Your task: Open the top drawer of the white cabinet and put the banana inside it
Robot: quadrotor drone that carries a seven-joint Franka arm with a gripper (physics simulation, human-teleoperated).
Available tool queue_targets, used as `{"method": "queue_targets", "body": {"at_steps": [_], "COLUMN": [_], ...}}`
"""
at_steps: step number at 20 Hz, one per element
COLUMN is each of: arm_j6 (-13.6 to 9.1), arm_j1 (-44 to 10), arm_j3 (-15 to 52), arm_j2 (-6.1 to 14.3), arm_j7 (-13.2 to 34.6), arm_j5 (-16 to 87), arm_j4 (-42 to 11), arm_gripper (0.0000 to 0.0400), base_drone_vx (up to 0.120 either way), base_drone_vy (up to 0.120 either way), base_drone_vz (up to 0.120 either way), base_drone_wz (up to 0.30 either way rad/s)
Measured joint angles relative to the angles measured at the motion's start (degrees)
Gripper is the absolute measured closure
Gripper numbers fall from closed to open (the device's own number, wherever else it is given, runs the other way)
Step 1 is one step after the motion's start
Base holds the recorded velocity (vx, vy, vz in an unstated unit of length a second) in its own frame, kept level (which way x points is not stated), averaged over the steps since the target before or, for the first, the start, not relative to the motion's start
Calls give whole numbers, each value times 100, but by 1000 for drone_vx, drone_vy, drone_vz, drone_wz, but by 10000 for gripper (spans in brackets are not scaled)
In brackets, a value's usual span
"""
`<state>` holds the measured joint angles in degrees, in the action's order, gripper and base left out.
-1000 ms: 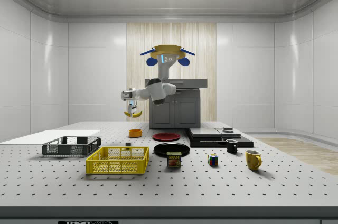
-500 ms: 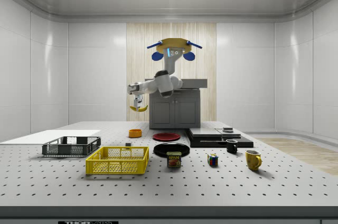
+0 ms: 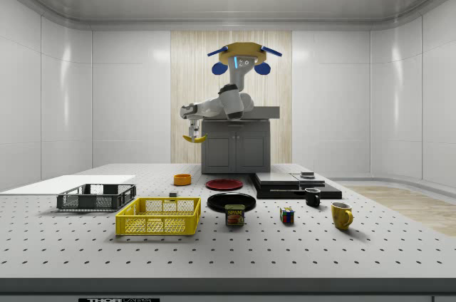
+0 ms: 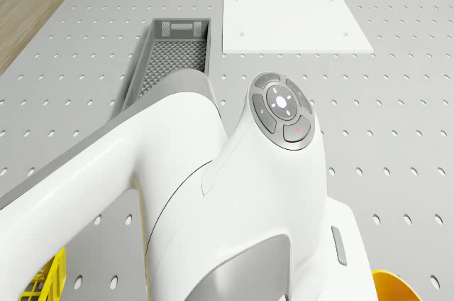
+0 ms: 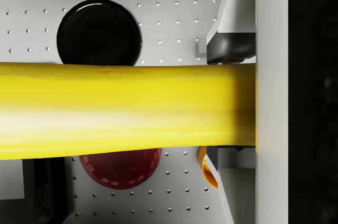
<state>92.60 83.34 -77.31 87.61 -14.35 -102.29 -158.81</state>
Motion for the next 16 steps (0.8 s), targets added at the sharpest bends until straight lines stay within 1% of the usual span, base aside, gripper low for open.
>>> {"method": "queue_targets", "body": {"at_steps": [3, 7, 11, 15, 16], "arm_j6": [7, 16, 24, 32, 34], "arm_j1": [2, 4, 6, 8, 9], "arm_j3": [-1, -1, -2, -2, -2], "arm_j2": [8, 17, 26, 35, 37], "arm_j7": [-1, -3, -5, -6, -7], "arm_j5": [3, 7, 11, 15, 15], "arm_j4": [0, 1, 1, 1, 2], "arm_gripper": [207, 207, 207, 207, 207], "base_drone_vx": [-120, -120, -120, -120, -120], "base_drone_vy": [0, -100, 0, -120, -40], "base_drone_vz": [120, 120, 120, 120, 120], "base_drone_wz": [0, 0, 0, 0, 0]}}
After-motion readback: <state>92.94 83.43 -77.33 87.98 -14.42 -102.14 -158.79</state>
